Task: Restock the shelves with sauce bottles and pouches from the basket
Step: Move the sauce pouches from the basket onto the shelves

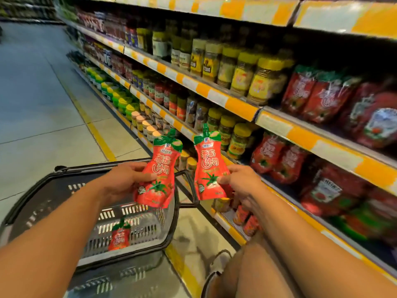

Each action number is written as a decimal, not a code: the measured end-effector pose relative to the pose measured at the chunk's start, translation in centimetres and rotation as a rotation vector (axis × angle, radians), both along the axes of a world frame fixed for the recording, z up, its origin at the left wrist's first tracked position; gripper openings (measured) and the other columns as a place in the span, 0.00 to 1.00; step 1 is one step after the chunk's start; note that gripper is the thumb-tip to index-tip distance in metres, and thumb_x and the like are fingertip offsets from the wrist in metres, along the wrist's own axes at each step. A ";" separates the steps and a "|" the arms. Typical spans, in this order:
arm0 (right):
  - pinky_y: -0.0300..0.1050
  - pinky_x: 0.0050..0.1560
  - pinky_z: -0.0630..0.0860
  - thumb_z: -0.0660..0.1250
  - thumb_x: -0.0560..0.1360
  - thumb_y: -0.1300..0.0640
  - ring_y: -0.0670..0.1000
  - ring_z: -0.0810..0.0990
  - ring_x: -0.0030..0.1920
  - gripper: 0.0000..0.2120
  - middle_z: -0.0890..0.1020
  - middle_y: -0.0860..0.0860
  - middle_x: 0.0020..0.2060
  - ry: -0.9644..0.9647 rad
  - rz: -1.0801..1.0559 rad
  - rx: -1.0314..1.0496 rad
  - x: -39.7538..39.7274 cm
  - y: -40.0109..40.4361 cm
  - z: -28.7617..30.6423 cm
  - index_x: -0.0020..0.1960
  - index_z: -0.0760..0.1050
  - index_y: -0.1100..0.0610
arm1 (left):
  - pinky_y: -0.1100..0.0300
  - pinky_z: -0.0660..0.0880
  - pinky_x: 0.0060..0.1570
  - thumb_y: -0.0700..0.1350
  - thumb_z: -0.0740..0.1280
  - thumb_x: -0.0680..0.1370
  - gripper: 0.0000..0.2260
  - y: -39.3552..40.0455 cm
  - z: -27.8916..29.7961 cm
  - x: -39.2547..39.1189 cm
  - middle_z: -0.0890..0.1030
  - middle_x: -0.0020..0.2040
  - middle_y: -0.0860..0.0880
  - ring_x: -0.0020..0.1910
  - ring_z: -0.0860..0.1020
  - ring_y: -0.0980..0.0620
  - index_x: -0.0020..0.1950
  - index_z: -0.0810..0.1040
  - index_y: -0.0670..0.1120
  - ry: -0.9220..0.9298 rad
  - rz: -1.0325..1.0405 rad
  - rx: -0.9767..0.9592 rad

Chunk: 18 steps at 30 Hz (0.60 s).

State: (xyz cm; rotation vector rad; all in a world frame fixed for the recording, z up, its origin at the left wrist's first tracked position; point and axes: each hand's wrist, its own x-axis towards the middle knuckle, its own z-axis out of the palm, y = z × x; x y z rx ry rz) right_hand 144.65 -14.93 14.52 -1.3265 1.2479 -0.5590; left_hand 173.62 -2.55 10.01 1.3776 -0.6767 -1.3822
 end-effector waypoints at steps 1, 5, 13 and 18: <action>0.48 0.41 0.80 0.71 0.73 0.73 0.56 0.83 0.39 0.13 0.87 0.58 0.45 -0.005 -0.030 -0.011 -1.2 -0.3 0.2 0.47 0.84 0.57 | 0.45 0.84 0.48 0.36 0.76 0.71 0.19 -0.7 0.5 -1.2 0.84 0.59 0.34 0.55 0.85 0.35 0.62 0.82 0.38 -0.007 -0.018 -0.020; 0.44 0.38 0.76 0.69 0.73 0.74 0.55 0.81 0.38 0.14 0.85 0.59 0.44 -0.021 -0.114 -0.020 -5.6 -1.3 0.4 0.47 0.83 0.57 | 0.39 0.80 0.59 0.39 0.79 0.69 0.21 -3.8 1.8 -5.6 0.85 0.58 0.36 0.57 0.84 0.35 0.61 0.83 0.43 -0.144 -0.103 -0.069; 0.44 0.29 0.78 0.70 0.74 0.72 0.53 0.83 0.32 0.12 0.86 0.57 0.41 -0.028 -0.283 0.005 -11.6 -3.9 -0.8 0.46 0.82 0.56 | 0.53 0.82 0.47 0.39 0.76 0.76 0.16 -8.7 1.9 -12.7 0.87 0.54 0.43 0.54 0.86 0.42 0.62 0.80 0.44 -0.302 -0.209 -0.091; 0.56 0.45 0.83 0.70 0.72 0.73 0.57 0.86 0.40 0.13 0.87 0.59 0.43 -0.009 -0.353 0.002 -13.7 -5.7 -2.1 0.42 0.83 0.56 | 0.51 0.83 0.48 0.40 0.76 0.77 0.13 -12.2 1.0 -15.6 0.88 0.52 0.45 0.52 0.87 0.44 0.60 0.81 0.45 -0.354 -0.246 -0.056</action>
